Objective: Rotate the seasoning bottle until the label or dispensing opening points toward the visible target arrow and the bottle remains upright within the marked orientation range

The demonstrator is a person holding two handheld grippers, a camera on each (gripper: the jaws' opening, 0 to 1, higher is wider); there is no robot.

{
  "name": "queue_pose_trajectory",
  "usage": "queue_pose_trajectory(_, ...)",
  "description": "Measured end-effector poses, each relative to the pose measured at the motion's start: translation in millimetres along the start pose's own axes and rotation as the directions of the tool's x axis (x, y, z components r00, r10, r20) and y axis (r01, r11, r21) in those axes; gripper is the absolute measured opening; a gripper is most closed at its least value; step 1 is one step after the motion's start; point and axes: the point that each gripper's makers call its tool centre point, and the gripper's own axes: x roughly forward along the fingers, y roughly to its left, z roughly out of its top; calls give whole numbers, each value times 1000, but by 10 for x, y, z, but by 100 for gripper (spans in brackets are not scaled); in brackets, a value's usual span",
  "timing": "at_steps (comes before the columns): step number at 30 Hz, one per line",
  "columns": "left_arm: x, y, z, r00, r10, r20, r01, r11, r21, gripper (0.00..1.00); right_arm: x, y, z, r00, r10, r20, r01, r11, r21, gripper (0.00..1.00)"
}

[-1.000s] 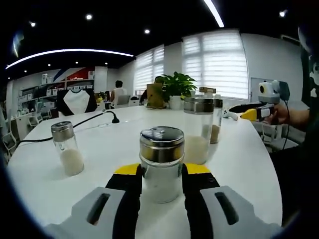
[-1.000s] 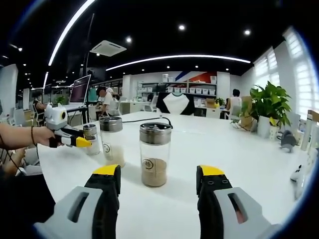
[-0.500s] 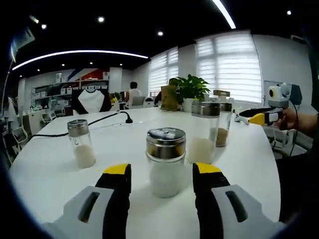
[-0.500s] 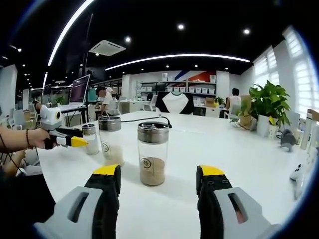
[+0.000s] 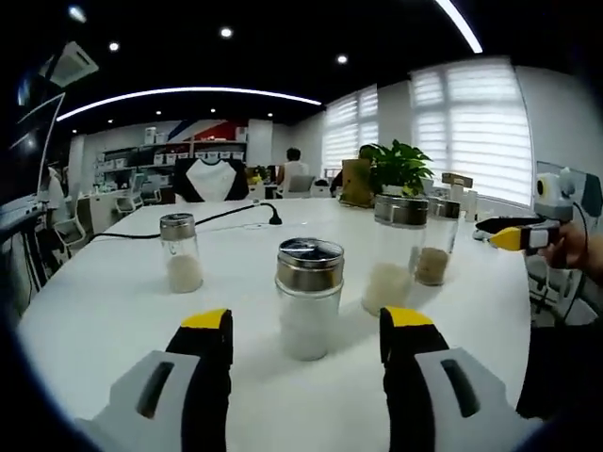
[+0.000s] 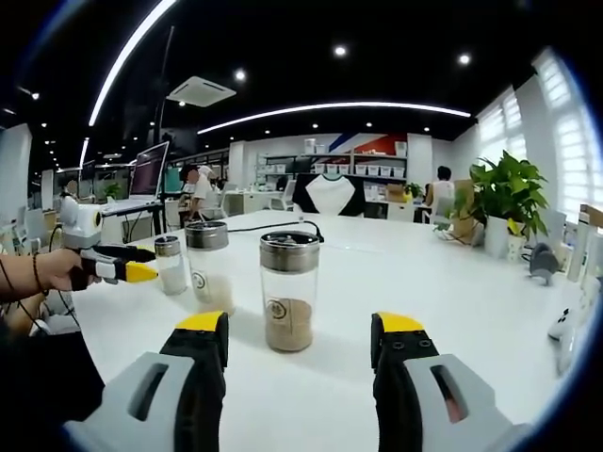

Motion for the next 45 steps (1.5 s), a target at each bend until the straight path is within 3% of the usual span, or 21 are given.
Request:
queue_pose_trajectory(5, 20, -18, 28, 998, 64, 3, -64, 998, 17, 67, -14, -6, -7, 1000, -5, 3, 5, 1000, 11, 61)
queue_pose_trajectory(8, 39, 19, 12, 990, 143, -13, -144, 990, -7, 66, -19, -14, -14, 1000, -7, 0, 7, 1000, 11, 61)
queue_pose_trajectory(13, 120, -48, 32, 986, 166, -12, -167, 986, -27, 65, -18, -25, -5, 1000, -8, 3, 8, 1000, 15, 61)
queue_pose_trajectory(18, 157, 14, 36, 971, 239, -16, -240, 969, -66, 62, -17, -24, -12, 1000, -7, 1, 7, 1000, 19, 61)
queue_pose_trajectory(28, 270, -4, 105, 972, 234, -2, -234, 972, -21, 49, -15, -60, -7, 1000, -14, 3, 14, 1000, 27, 61)
queue_pose_trajectory(31, 288, -37, 107, 980, 200, -4, -200, 980, -8, 36, 2, -66, 8, 1000, -16, 4, 16, 999, 30, 61)
queue_pose_trajectory(32, 285, -23, 125, 981, 192, 4, -192, 981, 19, 36, 9, -65, 17, 1000, -15, 6, 15, 1000, 28, 61)
queue_pose_trajectory(36, 271, -13, 113, 981, 192, 1, -192, 981, -7, 35, 58, -60, 30, 1000, -7, 6, 7, 1000, 28, 61)
queue_pose_trajectory(45, 260, -27, 94, 989, 147, 6, -147, 988, 41, 34, 67, -23, 17, 1000, 1, 4, -1, 1000, 28, 61)
